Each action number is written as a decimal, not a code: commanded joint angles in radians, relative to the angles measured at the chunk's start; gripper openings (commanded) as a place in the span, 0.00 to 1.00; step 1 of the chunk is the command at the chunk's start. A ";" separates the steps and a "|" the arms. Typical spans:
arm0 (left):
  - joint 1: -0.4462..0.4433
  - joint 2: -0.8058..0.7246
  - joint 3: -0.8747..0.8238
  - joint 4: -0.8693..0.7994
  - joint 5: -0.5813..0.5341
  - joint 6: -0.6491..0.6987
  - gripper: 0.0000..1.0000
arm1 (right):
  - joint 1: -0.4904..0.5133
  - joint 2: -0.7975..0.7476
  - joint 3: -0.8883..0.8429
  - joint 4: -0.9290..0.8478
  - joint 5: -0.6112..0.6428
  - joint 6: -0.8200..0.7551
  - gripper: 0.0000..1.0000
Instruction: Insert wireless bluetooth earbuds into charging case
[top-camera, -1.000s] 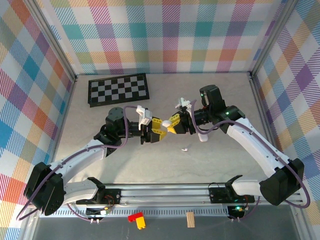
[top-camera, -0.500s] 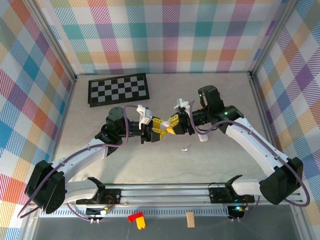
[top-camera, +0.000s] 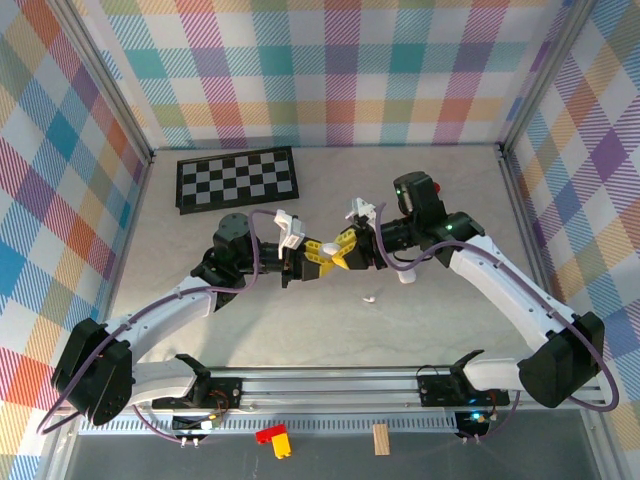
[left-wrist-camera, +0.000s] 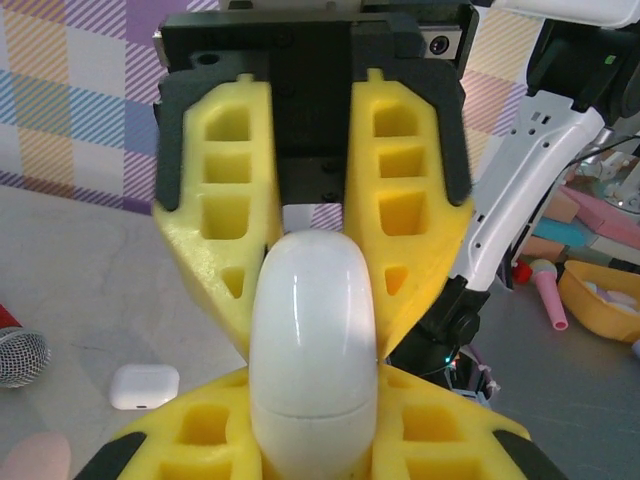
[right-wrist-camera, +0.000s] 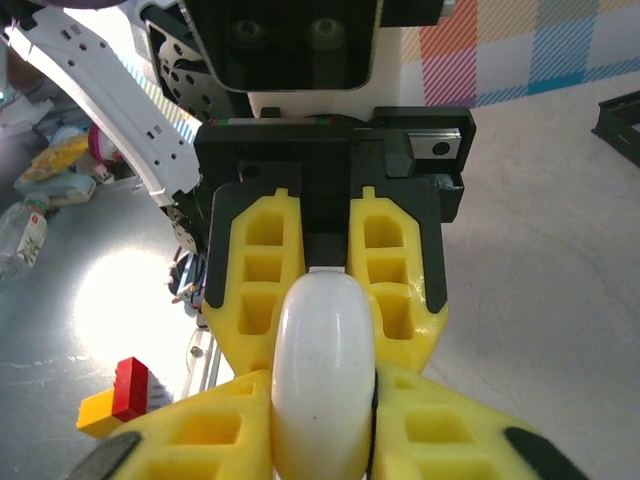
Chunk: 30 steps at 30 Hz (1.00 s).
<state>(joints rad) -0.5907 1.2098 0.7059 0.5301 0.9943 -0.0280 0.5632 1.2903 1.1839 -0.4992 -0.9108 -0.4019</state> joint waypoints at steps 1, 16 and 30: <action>-0.008 -0.008 0.002 0.064 0.026 0.077 0.13 | 0.001 -0.020 -0.043 0.124 0.122 0.103 0.34; -0.013 -0.007 -0.051 0.127 -0.055 0.119 0.12 | -0.019 -0.089 -0.101 0.345 0.411 0.366 0.58; -0.012 0.014 -0.056 0.137 -0.065 0.132 0.11 | -0.020 -0.109 -0.096 0.366 0.443 0.461 0.77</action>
<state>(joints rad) -0.5865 1.2186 0.6624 0.6315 0.8425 0.0719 0.5613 1.1995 1.0801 -0.2218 -0.5484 0.0128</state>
